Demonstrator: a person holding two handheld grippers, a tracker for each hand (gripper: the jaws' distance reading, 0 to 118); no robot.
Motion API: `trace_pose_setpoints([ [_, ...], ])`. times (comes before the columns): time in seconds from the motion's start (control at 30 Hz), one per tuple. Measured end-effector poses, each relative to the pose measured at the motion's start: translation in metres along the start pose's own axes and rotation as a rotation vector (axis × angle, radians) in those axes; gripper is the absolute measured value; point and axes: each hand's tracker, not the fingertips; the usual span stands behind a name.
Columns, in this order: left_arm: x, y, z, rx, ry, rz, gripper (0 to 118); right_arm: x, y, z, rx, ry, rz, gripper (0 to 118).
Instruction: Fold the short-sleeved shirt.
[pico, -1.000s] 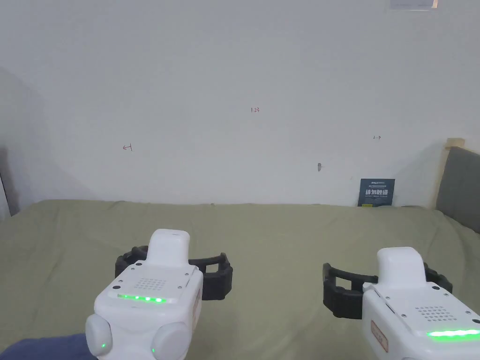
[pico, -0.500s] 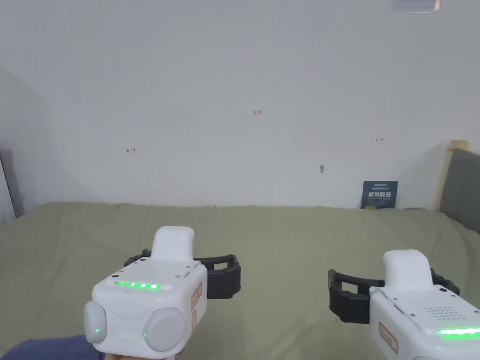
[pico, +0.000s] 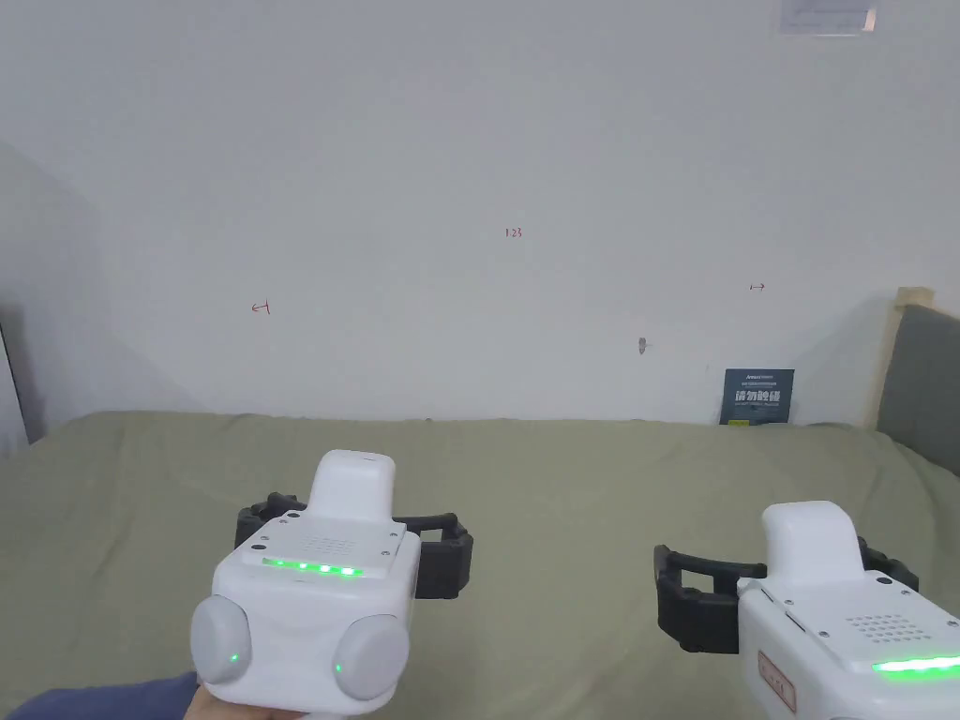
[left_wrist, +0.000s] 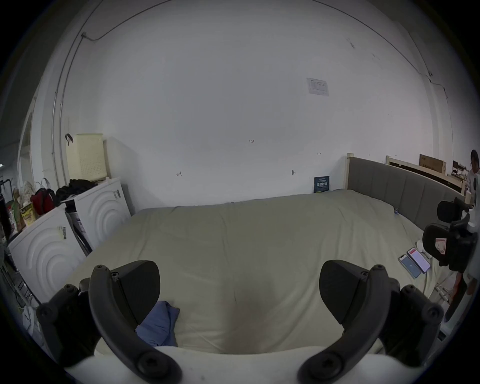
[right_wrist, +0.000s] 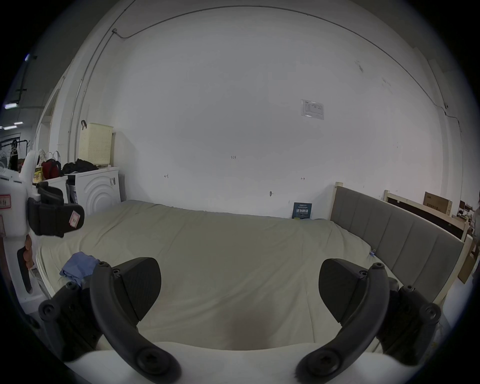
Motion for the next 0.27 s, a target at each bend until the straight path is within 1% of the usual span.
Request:
trace_pose_setpoints([
  [0.03,-0.001,0.002,-0.001,-0.001,-0.006,0.001,118,0.0,-0.001,0.001,0.001,0.001,0.003,118],
  [0.13,-0.01,0.01,0.006,0.009,-0.1,0.127,118,0.0,-0.001,0.001,0.0,-0.002,0.001,118],
  [0.17,-0.012,0.01,0.008,-0.002,-0.141,0.143,118,0.0,-0.001,0.002,0.004,-0.002,-0.005,118],
  [0.23,-0.014,0.009,0.009,-0.015,-0.212,0.097,118,0.0,0.0,0.003,0.007,-0.002,-0.013,118],
  [0.27,-0.012,0.008,0.008,-0.01,-0.187,0.092,118,0.001,0.0,0.002,0.009,-0.003,-0.015,118],
])
